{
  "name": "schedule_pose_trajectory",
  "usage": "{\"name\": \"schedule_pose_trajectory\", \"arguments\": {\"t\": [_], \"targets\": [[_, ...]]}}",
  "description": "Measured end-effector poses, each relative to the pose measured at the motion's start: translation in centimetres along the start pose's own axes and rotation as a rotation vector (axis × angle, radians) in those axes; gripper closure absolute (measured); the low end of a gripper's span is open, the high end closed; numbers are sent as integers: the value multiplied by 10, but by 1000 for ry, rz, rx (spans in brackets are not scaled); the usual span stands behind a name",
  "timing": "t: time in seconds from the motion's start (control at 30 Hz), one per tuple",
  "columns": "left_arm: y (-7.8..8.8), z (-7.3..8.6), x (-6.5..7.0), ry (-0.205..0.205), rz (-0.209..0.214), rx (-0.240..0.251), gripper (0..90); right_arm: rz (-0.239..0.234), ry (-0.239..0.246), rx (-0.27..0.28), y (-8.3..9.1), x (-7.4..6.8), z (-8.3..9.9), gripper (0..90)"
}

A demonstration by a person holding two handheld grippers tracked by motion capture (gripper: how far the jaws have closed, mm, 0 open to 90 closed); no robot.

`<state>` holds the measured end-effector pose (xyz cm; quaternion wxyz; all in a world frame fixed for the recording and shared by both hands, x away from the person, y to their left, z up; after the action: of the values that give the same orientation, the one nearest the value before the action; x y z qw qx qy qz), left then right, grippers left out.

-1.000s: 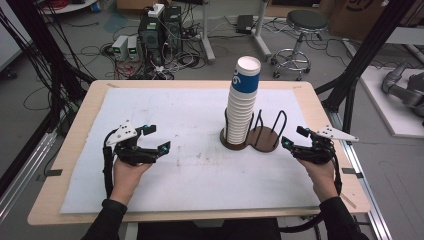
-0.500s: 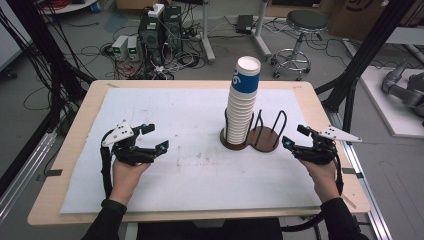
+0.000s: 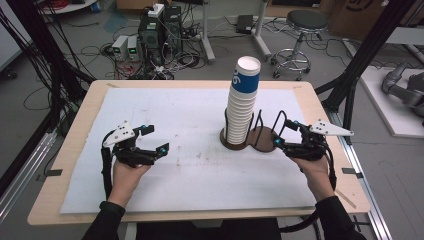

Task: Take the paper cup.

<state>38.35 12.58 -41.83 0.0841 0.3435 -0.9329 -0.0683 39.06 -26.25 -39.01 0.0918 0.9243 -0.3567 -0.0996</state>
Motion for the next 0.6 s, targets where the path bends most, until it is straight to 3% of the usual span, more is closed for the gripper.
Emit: {"name": "schedule_pose_trajectory", "arguments": {"t": [0.2, 0.33, 0.6], "targets": [[2, 1, -2, 15, 3, 0, 68, 8, 22, 15, -11, -7, -19, 159], [1, 1, -1, 12, 13, -4, 68, 3, 64, 17, -22, -12, -28, 159], [1, 0, 0, 15, 19, 4, 69, -3, 52, 6, -47, -11, -43, 159]]}}
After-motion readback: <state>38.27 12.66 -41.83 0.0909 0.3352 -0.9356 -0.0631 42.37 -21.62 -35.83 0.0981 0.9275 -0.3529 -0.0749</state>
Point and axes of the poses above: each handheld gripper's, and its own axes: y roughly backward along the jaws, z roughly out of its underside, x roughly to its right, the point moved 9 cm from there along -y, roughly forward along the jaws, and after that the axes turned 2 degrees about -z, right-handed, at the moved point
